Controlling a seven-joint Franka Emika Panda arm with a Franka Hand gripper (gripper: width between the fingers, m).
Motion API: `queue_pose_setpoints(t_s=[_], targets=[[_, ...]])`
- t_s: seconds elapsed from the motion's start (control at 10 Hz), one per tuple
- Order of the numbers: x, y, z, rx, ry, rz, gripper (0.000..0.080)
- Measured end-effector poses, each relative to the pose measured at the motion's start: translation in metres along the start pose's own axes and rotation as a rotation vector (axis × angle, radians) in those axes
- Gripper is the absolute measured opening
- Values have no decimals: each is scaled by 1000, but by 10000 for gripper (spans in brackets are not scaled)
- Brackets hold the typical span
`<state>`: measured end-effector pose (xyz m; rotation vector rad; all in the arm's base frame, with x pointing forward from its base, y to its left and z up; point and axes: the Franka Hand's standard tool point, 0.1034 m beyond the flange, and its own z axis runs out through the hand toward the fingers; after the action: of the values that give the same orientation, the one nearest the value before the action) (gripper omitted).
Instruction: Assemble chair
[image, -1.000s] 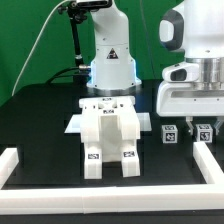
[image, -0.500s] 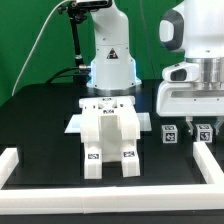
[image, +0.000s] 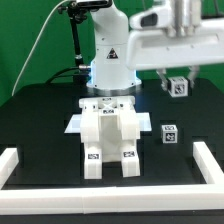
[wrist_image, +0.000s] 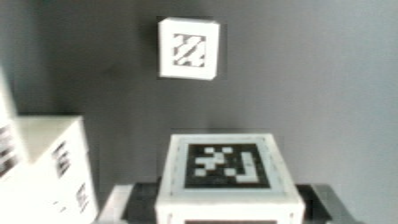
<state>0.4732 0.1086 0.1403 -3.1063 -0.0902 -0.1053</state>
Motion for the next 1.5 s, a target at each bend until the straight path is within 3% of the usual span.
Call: queue_pose_setpoints(t_s=[0.1,0.3,0.7,1.0,1.2,1.4,1.5], targets=[[13,8,-18,-10,17,-10,282],[14,1,-16,-19,18,-3,282],[15,4,-16,-20,18,-14,282],[29,59,-28,-14,26,-139,282],[43,98,-23,-40,46,-229,282],[46,115,-8,-61,70,-251,282],[43,113,-3,-61,64,-251,282]])
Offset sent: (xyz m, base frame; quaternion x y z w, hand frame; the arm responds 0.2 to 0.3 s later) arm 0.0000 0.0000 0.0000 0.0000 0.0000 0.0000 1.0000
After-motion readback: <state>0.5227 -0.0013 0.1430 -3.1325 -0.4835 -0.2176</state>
